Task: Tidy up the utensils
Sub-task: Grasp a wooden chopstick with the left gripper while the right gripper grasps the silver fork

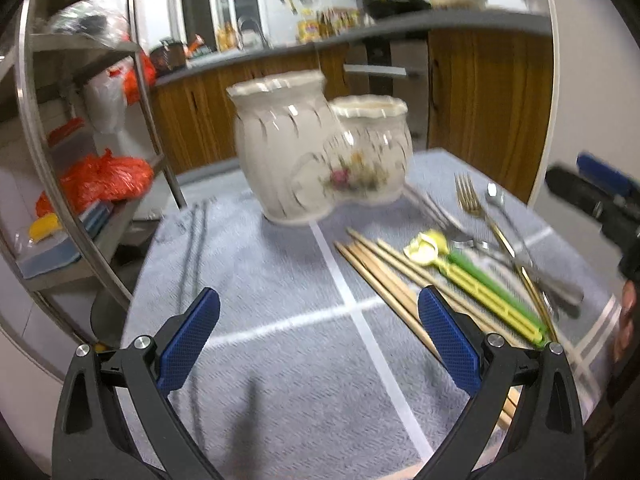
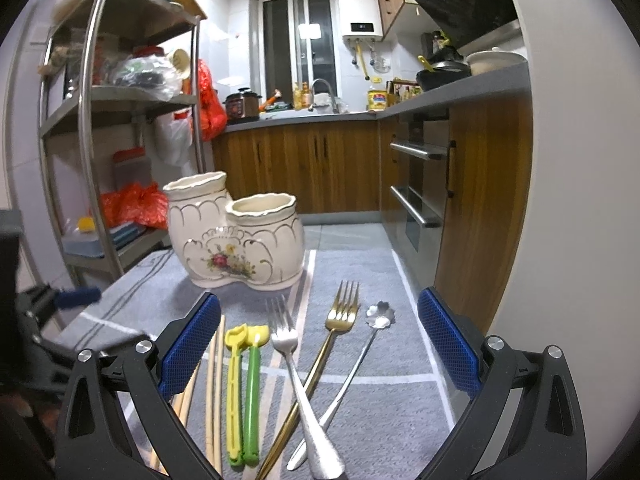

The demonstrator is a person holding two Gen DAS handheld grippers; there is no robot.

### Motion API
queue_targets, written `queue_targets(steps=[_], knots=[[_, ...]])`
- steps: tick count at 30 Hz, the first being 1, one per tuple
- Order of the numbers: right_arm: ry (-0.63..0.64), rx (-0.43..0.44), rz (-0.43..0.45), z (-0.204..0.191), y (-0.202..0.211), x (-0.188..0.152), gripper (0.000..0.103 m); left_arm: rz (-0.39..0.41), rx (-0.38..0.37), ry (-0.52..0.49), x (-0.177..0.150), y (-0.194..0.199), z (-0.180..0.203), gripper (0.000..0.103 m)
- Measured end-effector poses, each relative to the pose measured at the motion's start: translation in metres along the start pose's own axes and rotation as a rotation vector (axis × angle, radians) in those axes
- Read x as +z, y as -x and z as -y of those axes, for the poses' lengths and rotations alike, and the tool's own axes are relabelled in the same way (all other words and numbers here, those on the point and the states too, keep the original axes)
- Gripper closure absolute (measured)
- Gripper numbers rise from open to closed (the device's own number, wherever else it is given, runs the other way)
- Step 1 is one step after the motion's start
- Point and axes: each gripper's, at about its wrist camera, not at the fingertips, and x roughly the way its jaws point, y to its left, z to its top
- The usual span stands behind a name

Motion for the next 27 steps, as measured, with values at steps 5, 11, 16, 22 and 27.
queue_targets(steps=[5, 11, 16, 22, 27], knots=[[-0.014, 0.011, 0.011, 0.005, 0.007, 0.005, 0.005, -0.105, -0.024, 0.02, -0.001, -0.011, 0.007, 0.006], [-0.031, 0.019, 0.019, 0.01, 0.011, 0.01, 0.005, -0.163, 0.038, -0.017, -0.004, -0.016, 0.022, 0.01], [-0.047, 0.023, 0.026, 0.015, 0.015, 0.013, 0.005, -0.177, 0.082, -0.03, -0.002, -0.014, 0.027, 0.012], [-0.068, 0.014, 0.03, 0.022, 0.02, 0.015, 0.005, -0.213, 0.094, -0.004, 0.002, -0.012, 0.03, 0.019], [-0.08, 0.011, 0.031, 0.026, 0.022, 0.016, 0.005, -0.225, 0.111, 0.004, 0.002, -0.01, 0.032, 0.02]])
